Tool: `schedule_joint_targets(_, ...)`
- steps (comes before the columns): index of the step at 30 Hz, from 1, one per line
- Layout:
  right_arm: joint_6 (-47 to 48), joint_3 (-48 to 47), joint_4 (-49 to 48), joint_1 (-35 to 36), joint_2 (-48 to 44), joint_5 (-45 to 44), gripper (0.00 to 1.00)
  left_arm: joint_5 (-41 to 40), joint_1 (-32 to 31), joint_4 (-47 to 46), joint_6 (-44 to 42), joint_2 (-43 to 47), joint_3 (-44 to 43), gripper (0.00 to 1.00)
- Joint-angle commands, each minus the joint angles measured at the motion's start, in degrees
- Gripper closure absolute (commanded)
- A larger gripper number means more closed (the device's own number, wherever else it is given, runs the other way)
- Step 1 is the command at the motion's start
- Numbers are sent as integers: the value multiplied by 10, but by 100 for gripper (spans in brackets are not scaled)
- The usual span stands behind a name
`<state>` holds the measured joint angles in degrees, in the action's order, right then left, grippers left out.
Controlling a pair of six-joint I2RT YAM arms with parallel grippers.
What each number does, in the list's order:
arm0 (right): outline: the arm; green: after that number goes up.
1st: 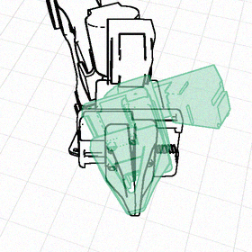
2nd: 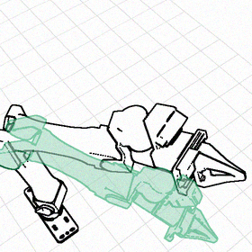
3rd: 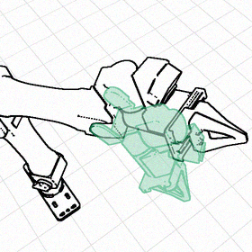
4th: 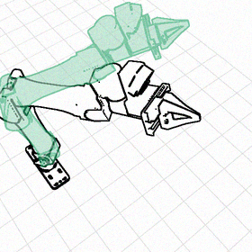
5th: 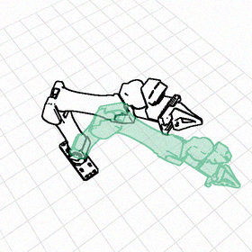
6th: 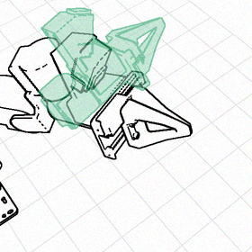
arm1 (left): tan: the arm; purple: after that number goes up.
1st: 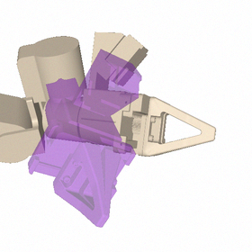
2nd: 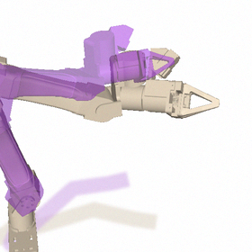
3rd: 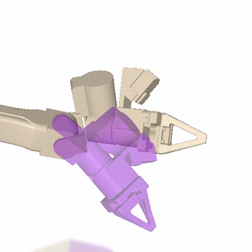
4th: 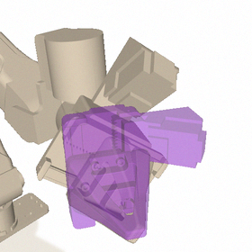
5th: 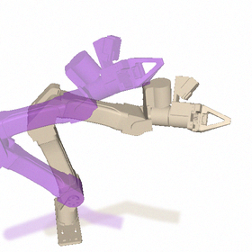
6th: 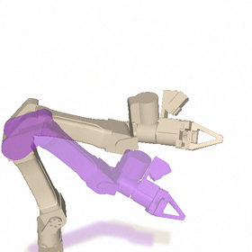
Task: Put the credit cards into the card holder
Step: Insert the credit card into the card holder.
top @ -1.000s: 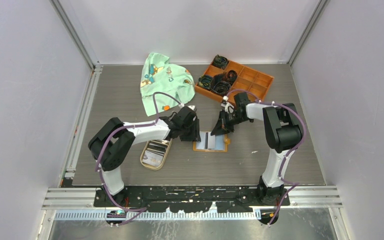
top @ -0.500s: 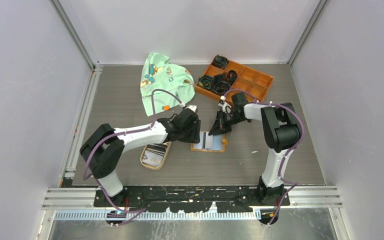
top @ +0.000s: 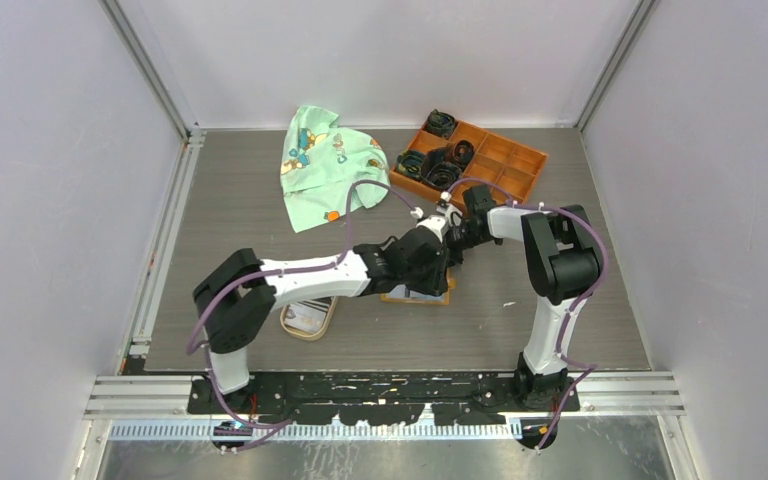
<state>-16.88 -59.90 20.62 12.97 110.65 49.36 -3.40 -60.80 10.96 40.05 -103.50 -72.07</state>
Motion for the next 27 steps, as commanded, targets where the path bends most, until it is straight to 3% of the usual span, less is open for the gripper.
schedule_joint_targets(1,12,-14,-3,3,13,-37,92,-20,-2,-28,5,-45,-39,62)
schedule_joint_targets(12,12,-15,-2,4,13,-36,91,-81,-6,35,21,-107,-83,61)
schedule_joint_targets(21,19,-24,12,4,3,-24,73,-132,-10,62,19,-107,-79,60)
schedule_joint_targets(27,28,-29,17,3,-13,-20,65,-156,-10,70,3,-99,-74,60)
